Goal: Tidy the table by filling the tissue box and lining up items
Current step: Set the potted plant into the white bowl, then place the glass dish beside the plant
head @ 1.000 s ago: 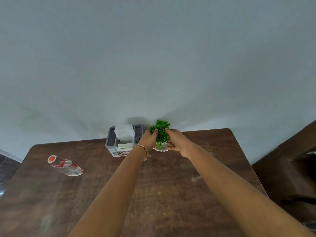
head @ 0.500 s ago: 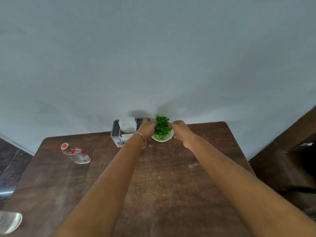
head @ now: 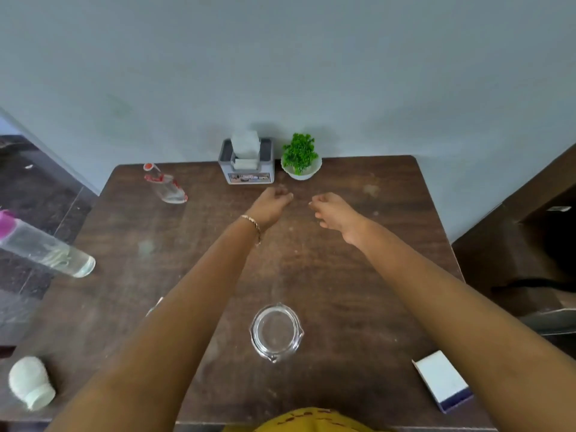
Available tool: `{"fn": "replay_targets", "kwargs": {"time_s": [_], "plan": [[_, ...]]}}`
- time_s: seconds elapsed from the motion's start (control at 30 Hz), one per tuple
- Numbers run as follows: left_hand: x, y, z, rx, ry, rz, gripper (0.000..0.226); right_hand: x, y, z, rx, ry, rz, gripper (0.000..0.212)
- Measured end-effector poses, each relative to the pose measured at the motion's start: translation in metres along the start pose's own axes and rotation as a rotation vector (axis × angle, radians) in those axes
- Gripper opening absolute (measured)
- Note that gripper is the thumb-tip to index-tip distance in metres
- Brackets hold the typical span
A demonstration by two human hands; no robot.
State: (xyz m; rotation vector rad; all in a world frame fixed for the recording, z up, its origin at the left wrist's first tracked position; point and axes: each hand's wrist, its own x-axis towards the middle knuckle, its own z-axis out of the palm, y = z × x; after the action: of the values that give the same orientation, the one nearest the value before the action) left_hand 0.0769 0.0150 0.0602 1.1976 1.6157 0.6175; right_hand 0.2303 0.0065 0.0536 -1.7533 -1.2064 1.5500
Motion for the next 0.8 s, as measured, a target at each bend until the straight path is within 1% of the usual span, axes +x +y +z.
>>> {"fn": "replay_targets", "kwargs": {"time_s": [0.07, 0.1, 0.2, 0.27, 0.33, 0.37, 0.47, 0.6, 0.7, 0.8], "plan": [[-0.026, -0.029, 0.010, 0.039, 0.004, -0.015, 0.036, -0.011, 0.017, 0.010, -0.047, -0.033, 0.015, 0.040], [-0.038, -0.042, 0.014, 0.044, -0.003, -0.036, 0.040, -0.017, 0.026, 0.016, -0.060, -0.044, 0.014, 0.037], [-0.066, -0.080, 0.025, 0.037, -0.016, -0.095, 0.051, -0.034, 0.052, 0.034, -0.074, -0.083, -0.012, 0.011], [-0.086, -0.103, 0.029, 0.011, 0.006, -0.108, 0.064, -0.046, 0.069, 0.044, -0.100, -0.095, -0.049, 0.012], [-0.106, -0.121, 0.031, 0.034, 0.014, -0.103, 0.071, -0.060, 0.085, 0.053, -0.138, -0.097, -0.089, 0.018], [-0.118, -0.126, 0.031, 0.044, 0.017, -0.098, 0.070, -0.068, 0.092, 0.057, -0.171, -0.101, -0.111, 0.024], [-0.137, -0.142, 0.027, 0.072, 0.016, -0.074, 0.056, -0.095, 0.106, 0.065, -0.297, -0.164, -0.162, 0.044], [-0.148, -0.159, 0.015, 0.059, 0.042, -0.036, 0.052, -0.119, 0.122, 0.078, -0.534, -0.183, -0.250, 0.074], [-0.157, -0.168, 0.007, 0.020, 0.029, -0.041, 0.044, -0.132, 0.136, 0.091, -0.665, -0.144, -0.298, 0.088], [-0.169, -0.178, 0.002, -0.020, -0.050, -0.008, 0.038, -0.143, 0.148, 0.107, -0.740, -0.041, -0.358, 0.098]]}}
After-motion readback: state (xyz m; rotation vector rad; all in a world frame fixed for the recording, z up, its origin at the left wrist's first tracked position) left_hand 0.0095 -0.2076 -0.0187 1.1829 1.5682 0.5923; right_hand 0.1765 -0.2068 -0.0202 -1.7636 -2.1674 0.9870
